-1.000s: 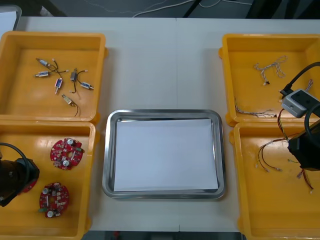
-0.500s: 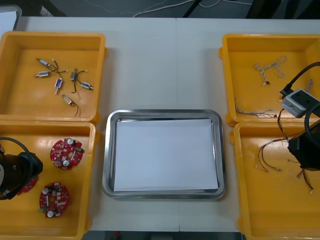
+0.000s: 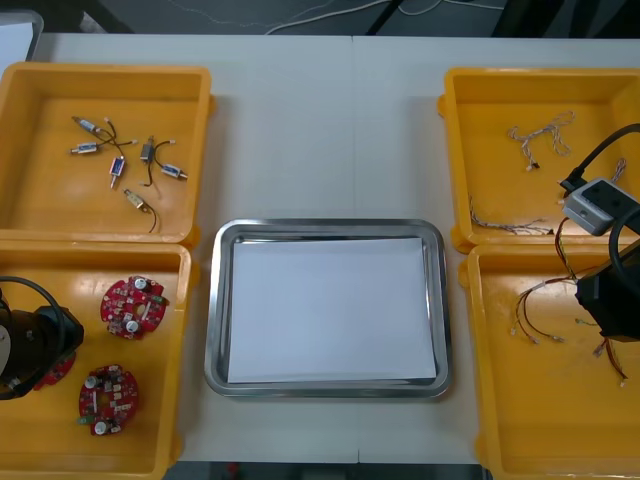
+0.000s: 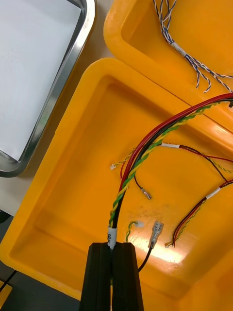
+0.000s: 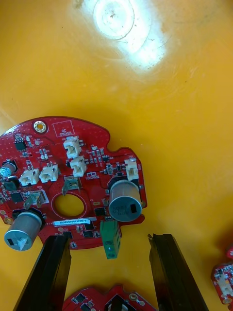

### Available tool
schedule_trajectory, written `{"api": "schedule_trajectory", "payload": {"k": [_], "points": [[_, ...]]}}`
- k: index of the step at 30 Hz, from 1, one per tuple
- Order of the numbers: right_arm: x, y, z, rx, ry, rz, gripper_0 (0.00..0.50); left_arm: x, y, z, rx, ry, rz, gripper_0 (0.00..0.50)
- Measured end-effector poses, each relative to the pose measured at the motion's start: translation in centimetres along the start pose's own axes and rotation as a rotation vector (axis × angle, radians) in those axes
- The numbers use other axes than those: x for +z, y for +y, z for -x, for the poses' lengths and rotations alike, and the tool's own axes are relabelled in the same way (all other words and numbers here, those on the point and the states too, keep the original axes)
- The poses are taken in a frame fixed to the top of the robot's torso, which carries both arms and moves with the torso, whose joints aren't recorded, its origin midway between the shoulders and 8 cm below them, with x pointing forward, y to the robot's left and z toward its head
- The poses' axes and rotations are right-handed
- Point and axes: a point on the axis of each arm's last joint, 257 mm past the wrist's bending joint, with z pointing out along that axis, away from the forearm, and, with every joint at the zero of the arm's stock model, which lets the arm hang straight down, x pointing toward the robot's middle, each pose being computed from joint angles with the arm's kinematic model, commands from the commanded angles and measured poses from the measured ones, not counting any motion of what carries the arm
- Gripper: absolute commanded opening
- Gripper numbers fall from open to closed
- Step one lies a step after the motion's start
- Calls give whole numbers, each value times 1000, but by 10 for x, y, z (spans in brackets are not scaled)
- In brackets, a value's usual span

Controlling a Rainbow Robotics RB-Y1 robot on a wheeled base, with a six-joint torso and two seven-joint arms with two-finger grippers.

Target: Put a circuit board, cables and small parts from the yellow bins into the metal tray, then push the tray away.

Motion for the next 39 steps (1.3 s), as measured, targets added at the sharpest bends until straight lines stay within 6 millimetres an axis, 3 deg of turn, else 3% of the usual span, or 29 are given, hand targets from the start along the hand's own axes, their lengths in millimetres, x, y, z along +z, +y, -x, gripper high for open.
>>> {"api": "schedule_trajectory", "payload": {"k": [13,16,20,26,39], "points": [[0,0,0,0,0,0,0,9,-1,0,-5,1,-6,453],[0,0,0,0,0,0,0,10,-3,-1,-1,3,-7,374],[0,0,0,0,0,0,0,10,-3,-1,-1,3,-8,163],[0,0,0,0,0,0,0,10,-3,-2,1,4,-8,2],[0,0,0,0,0,0,0,10,-3,-1,2,0,-6,0]]}}
